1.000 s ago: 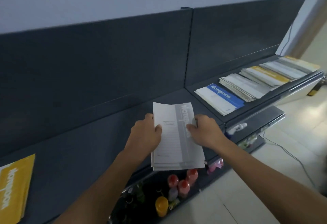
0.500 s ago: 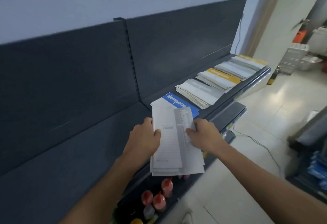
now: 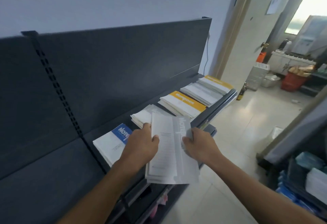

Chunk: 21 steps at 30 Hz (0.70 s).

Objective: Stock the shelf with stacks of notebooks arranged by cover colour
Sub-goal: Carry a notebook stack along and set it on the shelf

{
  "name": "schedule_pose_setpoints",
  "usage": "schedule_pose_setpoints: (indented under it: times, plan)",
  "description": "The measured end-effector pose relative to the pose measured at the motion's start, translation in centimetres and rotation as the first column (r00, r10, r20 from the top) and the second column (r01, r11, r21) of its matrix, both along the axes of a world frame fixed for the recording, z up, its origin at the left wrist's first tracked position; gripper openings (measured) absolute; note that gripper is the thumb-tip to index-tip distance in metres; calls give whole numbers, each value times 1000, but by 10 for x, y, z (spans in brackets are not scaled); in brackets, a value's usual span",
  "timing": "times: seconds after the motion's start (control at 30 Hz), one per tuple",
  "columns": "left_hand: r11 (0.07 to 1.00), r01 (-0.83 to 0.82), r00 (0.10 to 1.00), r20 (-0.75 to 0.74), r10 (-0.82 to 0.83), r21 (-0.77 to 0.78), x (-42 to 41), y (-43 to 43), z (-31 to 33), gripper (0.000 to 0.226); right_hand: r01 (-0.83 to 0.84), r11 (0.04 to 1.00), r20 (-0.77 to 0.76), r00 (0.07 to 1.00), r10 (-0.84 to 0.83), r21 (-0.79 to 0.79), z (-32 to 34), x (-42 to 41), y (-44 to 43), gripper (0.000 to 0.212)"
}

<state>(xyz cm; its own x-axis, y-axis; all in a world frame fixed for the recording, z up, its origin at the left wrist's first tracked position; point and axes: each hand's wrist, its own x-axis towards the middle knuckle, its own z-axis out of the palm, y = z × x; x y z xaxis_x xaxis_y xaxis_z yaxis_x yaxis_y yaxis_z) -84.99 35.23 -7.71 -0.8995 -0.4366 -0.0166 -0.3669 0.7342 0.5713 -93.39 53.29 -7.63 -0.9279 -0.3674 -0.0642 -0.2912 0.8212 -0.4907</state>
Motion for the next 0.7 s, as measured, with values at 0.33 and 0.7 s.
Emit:
schedule_pose_setpoints:
  times: [0.33,0.7]
  plan:
    - [997,75,997,22,-74,-32,-103,41,-1,27,113,993,29,993,-112,-27,-7,-92,42,18]
    - [1000,26,999,37,-25,-16,-215,89,1,25,38,998,62,997,-35,-41,-11,-221,84,18]
